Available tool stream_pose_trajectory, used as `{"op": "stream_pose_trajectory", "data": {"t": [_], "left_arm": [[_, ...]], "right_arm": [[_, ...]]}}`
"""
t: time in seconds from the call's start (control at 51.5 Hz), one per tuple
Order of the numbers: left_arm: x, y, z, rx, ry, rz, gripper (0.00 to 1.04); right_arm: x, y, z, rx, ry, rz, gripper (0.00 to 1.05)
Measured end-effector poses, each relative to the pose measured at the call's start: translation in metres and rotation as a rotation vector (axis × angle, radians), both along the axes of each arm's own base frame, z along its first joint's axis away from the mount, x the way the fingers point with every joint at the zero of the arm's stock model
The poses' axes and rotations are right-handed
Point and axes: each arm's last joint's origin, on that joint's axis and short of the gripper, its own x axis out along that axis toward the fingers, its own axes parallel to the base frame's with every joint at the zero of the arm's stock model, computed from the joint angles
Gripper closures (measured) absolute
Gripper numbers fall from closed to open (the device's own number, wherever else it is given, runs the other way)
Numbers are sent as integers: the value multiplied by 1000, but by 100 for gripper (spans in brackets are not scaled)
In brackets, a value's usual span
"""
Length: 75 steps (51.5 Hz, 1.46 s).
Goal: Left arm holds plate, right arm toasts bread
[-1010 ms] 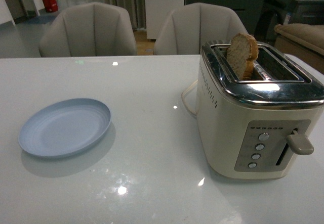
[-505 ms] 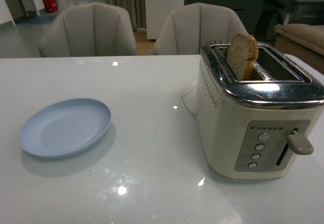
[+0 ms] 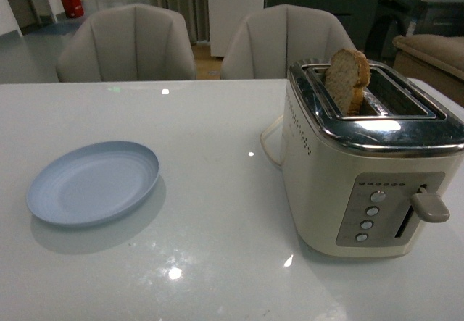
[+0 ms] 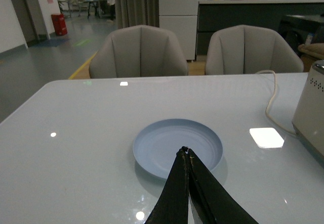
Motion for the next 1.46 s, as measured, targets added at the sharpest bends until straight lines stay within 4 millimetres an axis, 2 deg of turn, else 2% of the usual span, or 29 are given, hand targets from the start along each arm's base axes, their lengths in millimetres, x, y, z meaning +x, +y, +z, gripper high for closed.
{"op": "stream_pose_trajectory", "data": {"t": [0.155,0.214,0.272,0.35,0.505,0.524,0.544,0.641,0.718,1.456], "left_arm": [[0,0,0,0,3,-1,102],[0,0,0,0,3,0,91],[0,0,0,0,3,0,75],[0,0,0,0,3,0,64],[0,0,0,0,3,0,35],[0,0,0,0,3,0,24],[0,0,0,0,3,0,19],[0,0,0,1,3,0,5],[0,0,0,1,3,0,8],[0,0,0,1,3,0,7]], "right_arm": [[0,0,0,0,-1,0,6],[0,0,0,0,-1,0,6],[0,0,0,0,-1,0,6],[0,0,0,0,-1,0,6],[0,0,0,0,-1,0,6],[0,0,0,0,-1,0,6],[0,0,0,0,-1,0,6],[0,0,0,0,-1,0,6],[0,0,0,0,-1,0,6],[0,0,0,0,-1,0,6]]}}
